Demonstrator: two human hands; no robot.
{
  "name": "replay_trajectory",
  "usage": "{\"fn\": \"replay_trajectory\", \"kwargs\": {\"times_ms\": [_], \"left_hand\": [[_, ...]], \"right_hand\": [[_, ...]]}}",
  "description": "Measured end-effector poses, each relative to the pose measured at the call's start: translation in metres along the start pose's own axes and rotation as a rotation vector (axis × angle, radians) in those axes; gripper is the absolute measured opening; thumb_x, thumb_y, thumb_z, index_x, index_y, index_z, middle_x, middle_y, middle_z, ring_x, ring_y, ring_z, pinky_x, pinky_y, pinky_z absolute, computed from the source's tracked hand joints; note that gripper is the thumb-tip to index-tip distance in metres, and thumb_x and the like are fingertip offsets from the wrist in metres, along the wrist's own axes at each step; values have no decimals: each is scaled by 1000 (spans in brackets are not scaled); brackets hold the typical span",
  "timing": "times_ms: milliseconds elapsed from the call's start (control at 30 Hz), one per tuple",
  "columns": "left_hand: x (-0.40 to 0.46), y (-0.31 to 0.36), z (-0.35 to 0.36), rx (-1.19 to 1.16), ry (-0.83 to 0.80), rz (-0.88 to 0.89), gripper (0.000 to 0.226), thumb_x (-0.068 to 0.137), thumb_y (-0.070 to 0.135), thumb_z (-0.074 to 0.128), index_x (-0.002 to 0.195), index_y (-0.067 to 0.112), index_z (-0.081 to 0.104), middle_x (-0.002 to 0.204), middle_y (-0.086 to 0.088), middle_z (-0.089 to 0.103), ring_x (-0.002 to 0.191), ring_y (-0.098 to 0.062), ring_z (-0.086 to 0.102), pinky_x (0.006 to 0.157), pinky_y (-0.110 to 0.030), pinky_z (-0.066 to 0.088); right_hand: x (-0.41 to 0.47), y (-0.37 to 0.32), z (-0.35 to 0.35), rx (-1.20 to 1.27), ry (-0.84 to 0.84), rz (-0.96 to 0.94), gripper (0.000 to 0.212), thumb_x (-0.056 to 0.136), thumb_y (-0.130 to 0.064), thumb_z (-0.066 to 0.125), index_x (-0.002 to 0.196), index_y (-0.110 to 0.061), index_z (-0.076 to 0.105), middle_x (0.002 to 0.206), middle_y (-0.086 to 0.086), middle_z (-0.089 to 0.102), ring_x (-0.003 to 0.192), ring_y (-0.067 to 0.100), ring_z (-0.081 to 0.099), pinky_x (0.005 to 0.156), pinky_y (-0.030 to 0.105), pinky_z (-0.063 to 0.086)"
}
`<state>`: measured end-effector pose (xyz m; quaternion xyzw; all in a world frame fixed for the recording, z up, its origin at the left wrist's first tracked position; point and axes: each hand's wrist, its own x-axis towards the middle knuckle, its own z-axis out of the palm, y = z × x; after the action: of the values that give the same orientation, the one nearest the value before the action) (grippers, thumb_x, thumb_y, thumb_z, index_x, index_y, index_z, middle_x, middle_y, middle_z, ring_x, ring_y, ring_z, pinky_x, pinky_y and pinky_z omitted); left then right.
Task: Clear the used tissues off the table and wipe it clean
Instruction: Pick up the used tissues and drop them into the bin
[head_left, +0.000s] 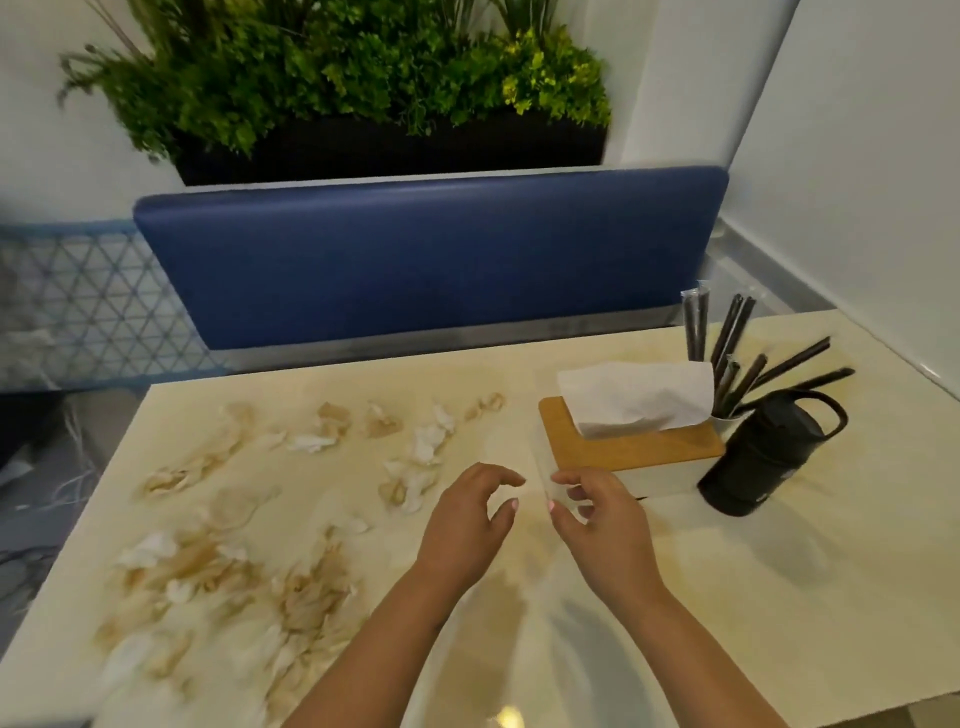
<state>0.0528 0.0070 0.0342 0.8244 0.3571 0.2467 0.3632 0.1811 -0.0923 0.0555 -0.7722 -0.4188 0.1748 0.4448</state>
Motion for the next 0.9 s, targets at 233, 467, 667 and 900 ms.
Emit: {"fn": "replay_trajectory", "kwargs": {"times_ms": [233,467,667,900], "left_hand": [[3,-34,-10,118,122,-138,24,86,16,63,105,31,62,108,22,51,106,-4,52,82,-16,40],[12,-71,-29,410,51,-378,41,86,21,60,125,28,51,141,8,33,127,-13,33,74,-20,39],[39,-102,-34,497,-81,-497,59,84,31,63,137,26,37,144,3,26,129,-20,29,85,-28,45],[58,-125,-31,473,-179,-481,44,85,21,59,128,22,50,129,0,40,116,-21,40,82,-28,44]], "right_hand": [[25,1,21,43,-131,-50,26,82,-16,69,94,-36,58,103,-17,59,90,-2,55,78,21,45],[39,5,44,16,-204,-53,37,81,-11,69,89,-44,53,99,-22,56,90,-3,55,77,20,46],[50,5,63,2,-194,-7,28,82,-13,68,95,-36,57,97,-25,53,89,-6,53,76,18,45],[65,1,87,-74,-166,21,25,83,-16,67,97,-35,58,96,-23,51,86,-5,52,78,19,46]]}}
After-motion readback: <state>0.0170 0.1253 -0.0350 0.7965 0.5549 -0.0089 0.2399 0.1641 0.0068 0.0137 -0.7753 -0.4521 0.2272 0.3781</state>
